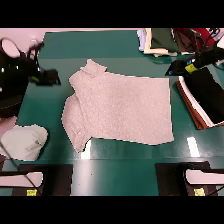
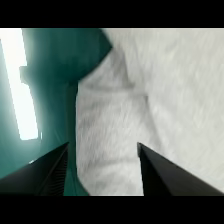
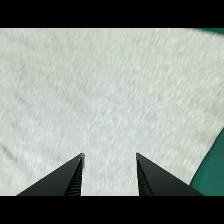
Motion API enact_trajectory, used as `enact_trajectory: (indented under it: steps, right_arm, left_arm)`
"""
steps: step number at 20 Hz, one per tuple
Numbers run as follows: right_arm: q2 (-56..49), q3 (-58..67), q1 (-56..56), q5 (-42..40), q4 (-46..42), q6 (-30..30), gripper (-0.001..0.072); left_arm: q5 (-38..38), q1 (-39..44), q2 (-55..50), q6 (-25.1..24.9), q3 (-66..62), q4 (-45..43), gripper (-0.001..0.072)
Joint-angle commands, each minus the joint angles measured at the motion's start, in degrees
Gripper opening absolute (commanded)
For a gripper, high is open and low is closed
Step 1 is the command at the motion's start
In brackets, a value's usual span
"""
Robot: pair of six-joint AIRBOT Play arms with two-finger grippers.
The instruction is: Fold the shirts.
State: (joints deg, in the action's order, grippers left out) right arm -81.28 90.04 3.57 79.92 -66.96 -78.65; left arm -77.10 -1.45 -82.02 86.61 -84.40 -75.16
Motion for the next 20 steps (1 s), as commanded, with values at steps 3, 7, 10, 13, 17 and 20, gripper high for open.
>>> enact_trajectory:
  steps: [3, 7, 10, 13, 17, 20]
  right_arm:
    - [11.1, -15.3, 0.0, -3.2, 1.5, 1.2, 0.0380]
    - [16.6, -21.2, 0.0, -5.3, 1.5, 1.2, 0.0379]
    - [18.6, -22.8, 0.0, -5.4, 1.5, 1.2, 0.0379]
    - [19.0, -23.0, 0.0, -5.4, 2.7, 1.2, 0.0379]
    - [19.2, -24.1, 2.3, -2.0, 2.4, 1.2, 0.0379]
    - [22.0, -32.7, 9.6, 0.6, 2.0, 1.2, 0.0379]
  left_arm:
    - [8.4, -0.7, 11.6, -1.2, 28.1, -0.2, 0.0505]
    - [14.9, -0.7, 11.8, -0.9, 36.4, 1.2, 0.0506]
    - [21.1, -0.7, 11.8, -1.0, 39.6, 5.7, 0.0505]
    - [24.0, -0.7, 11.6, -1.2, 41.2, 12.0, 0.0472]
    - [20.2, -0.7, 12.4, -2.2, 39.5, 13.5, 0.0022]
    - [18.2, -0.7, 16.2, -3.9, 37.0, 13.2, 0.0022]
